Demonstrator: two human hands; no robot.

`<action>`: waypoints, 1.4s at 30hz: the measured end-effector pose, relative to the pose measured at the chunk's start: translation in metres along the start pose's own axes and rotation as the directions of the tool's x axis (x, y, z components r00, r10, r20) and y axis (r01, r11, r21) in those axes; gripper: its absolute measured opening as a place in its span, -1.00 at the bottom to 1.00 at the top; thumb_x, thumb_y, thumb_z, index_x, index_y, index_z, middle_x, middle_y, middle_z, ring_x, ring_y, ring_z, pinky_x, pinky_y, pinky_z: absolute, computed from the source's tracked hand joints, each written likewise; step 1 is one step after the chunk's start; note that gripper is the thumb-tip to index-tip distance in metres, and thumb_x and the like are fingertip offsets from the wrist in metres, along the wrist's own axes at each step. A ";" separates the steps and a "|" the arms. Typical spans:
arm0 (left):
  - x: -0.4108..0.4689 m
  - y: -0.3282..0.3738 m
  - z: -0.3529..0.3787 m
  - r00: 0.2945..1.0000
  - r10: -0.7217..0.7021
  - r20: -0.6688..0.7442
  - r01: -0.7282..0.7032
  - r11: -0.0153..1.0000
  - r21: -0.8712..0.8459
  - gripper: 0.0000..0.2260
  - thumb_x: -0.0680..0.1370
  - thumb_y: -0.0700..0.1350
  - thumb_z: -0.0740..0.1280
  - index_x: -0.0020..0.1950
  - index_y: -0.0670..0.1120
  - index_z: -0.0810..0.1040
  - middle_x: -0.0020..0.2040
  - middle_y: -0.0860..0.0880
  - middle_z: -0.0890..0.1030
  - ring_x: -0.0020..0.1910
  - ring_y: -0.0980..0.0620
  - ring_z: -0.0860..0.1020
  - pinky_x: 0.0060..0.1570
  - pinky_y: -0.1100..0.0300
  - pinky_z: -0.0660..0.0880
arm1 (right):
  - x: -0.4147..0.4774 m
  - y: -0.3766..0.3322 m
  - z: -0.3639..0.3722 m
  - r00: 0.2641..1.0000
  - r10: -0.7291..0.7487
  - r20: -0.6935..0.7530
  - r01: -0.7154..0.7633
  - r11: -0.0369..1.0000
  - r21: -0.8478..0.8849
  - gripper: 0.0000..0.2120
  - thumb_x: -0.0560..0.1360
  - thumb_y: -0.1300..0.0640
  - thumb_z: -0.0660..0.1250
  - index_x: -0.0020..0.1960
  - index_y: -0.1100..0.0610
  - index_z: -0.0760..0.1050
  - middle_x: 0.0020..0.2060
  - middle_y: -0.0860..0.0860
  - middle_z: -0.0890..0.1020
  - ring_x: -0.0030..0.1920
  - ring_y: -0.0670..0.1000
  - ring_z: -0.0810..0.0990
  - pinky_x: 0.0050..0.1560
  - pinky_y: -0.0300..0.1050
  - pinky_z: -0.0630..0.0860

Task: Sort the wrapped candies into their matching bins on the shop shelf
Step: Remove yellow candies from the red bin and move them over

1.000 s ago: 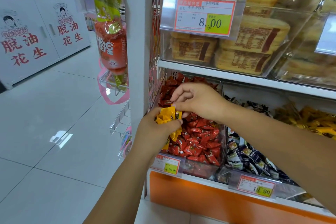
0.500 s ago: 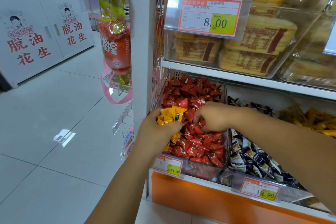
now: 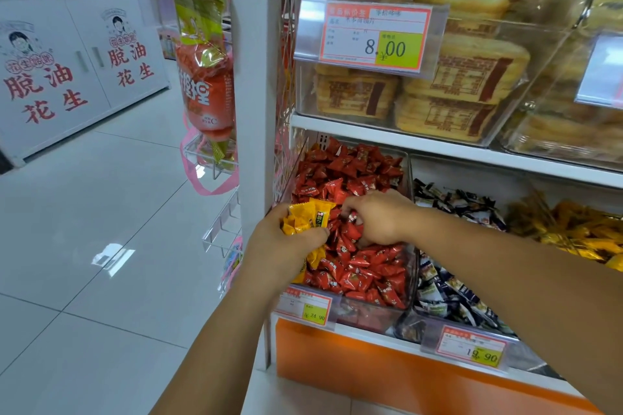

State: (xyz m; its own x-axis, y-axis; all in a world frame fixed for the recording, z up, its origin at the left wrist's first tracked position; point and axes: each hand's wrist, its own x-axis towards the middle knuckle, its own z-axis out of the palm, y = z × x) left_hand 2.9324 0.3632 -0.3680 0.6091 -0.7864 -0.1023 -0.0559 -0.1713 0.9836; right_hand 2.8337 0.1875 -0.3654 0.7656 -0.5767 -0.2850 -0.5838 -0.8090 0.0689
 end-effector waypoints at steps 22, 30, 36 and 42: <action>-0.003 0.003 0.001 0.999 0.029 0.026 -0.028 0.999 -0.043 -0.84 0.43 -0.11 0.47 -0.03 0.03 0.59 -0.19 0.03 0.68 -0.19 0.06 0.65 -0.20 0.21 0.56 | -0.048 0.007 -0.019 0.893 0.315 -0.321 0.087 0.578 0.811 -0.76 0.48 0.03 0.42 0.11 0.03 0.49 0.03 0.00 0.61 -0.08 -0.03 0.61 -0.14 -0.21 0.50; -0.029 0.028 0.050 0.980 0.086 0.178 -0.089 0.996 0.009 -0.81 0.44 0.13 0.44 -0.01 0.14 0.56 -0.14 0.13 0.66 -0.19 0.19 0.60 -0.19 0.23 0.51 | -0.128 -0.015 0.016 0.809 0.506 -0.297 0.332 0.023 0.943 -0.91 0.58 0.19 0.26 0.05 0.06 0.37 -0.03 0.06 0.54 -0.10 -0.03 0.67 -0.15 -0.04 0.65; -0.061 0.048 0.141 0.944 0.148 0.295 -0.168 0.985 0.042 -0.83 0.47 0.17 0.38 -0.03 0.17 0.49 -0.14 0.18 0.60 -0.30 0.39 0.53 -0.40 0.48 0.41 | -0.187 0.027 0.048 0.648 0.687 -0.330 0.327 0.141 0.934 -0.78 0.62 0.05 0.18 0.21 -0.19 0.44 0.10 -0.31 0.49 0.06 -0.15 0.59 0.06 -0.07 0.60; -0.071 0.060 0.253 0.904 0.195 0.380 -0.269 0.951 0.150 -0.73 0.45 0.27 0.35 -0.01 0.14 0.47 -0.11 0.13 0.61 -0.12 0.14 0.59 -0.04 0.07 0.55 | -0.232 0.108 0.077 0.501 0.804 -0.320 0.225 0.236 0.945 -0.76 0.63 0.02 0.14 0.26 -0.18 0.42 0.14 0.01 0.59 0.00 -0.06 0.55 -0.14 -0.30 0.46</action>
State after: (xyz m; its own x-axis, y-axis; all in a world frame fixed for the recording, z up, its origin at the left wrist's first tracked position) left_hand 2.6859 0.2588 -0.3395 0.2392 -0.9700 0.0430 -0.3357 -0.0410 0.9411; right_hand 2.5721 0.2432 -0.3658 0.0002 -0.9758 0.2188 -0.2213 -0.2134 -0.9516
